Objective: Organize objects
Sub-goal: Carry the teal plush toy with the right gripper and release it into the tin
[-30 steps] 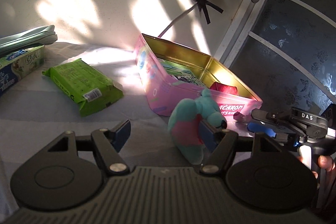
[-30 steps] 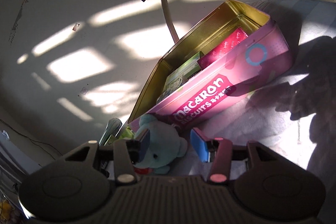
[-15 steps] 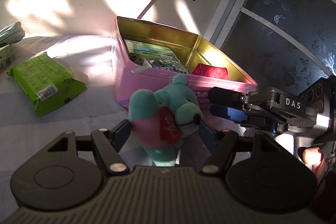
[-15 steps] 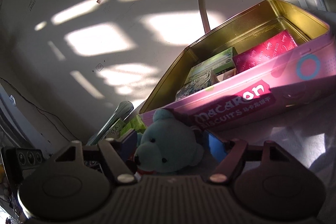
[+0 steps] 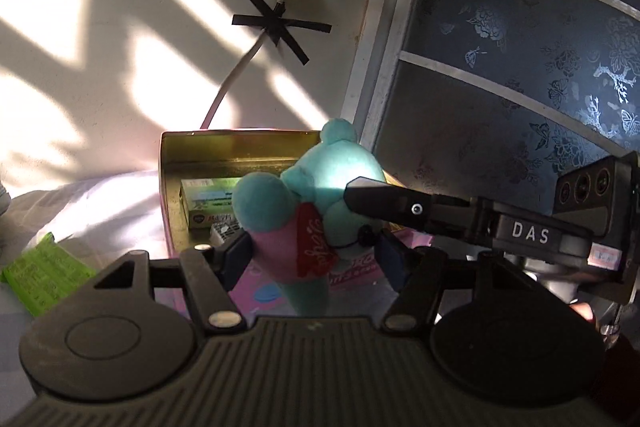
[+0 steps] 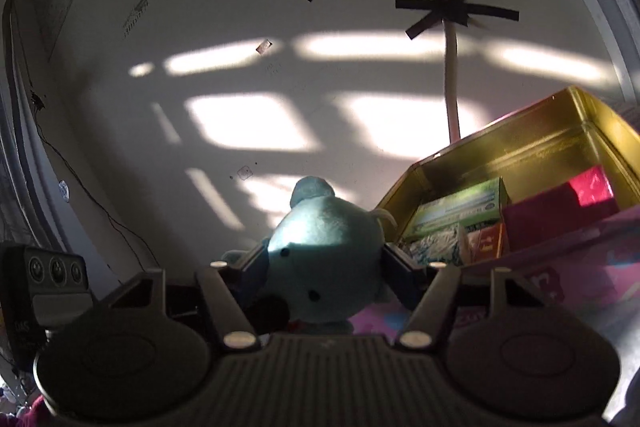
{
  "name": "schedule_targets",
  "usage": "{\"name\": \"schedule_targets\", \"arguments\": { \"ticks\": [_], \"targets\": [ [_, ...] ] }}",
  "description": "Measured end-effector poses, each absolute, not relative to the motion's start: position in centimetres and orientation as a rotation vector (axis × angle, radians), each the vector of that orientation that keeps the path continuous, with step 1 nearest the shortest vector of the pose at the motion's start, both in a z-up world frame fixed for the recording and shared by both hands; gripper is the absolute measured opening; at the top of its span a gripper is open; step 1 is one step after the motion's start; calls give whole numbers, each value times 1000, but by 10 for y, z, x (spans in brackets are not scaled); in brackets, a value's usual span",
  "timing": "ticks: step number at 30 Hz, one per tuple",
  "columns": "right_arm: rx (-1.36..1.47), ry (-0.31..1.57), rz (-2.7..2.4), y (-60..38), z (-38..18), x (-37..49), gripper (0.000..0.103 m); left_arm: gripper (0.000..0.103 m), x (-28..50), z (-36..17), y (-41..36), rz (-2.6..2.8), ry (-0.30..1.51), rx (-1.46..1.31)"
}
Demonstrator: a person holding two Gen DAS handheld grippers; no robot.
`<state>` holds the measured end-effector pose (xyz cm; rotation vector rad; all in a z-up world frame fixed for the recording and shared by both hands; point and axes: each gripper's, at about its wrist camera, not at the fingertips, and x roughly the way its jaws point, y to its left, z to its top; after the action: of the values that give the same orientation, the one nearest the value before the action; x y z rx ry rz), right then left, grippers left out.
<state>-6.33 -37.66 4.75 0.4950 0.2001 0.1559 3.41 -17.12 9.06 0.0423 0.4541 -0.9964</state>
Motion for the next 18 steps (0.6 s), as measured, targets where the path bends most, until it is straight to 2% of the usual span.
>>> {"name": "schedule_targets", "arguments": {
  "ticks": [5, 13, 14, 16, 18],
  "targets": [
    [465, 192, 22, -424, 63, -42, 65, 69, 63, 96, -248, -1025, 453, 97],
    [491, 320, -96, -476, 40, 11, 68, 70, 107, 70, -324, -939, 575, 154],
    [497, 327, -104, -479, 37, 14, 70, 70, 110, 67, -329, -918, 579, 168],
    [504, 305, -139, -482, 34, 14, 83, 70, 115, 64, -334, -887, 591, 176],
    [526, 257, -179, -485, 33, 6, 83, 70, 117, 65, -330, -877, 610, 152]
  ]
}}
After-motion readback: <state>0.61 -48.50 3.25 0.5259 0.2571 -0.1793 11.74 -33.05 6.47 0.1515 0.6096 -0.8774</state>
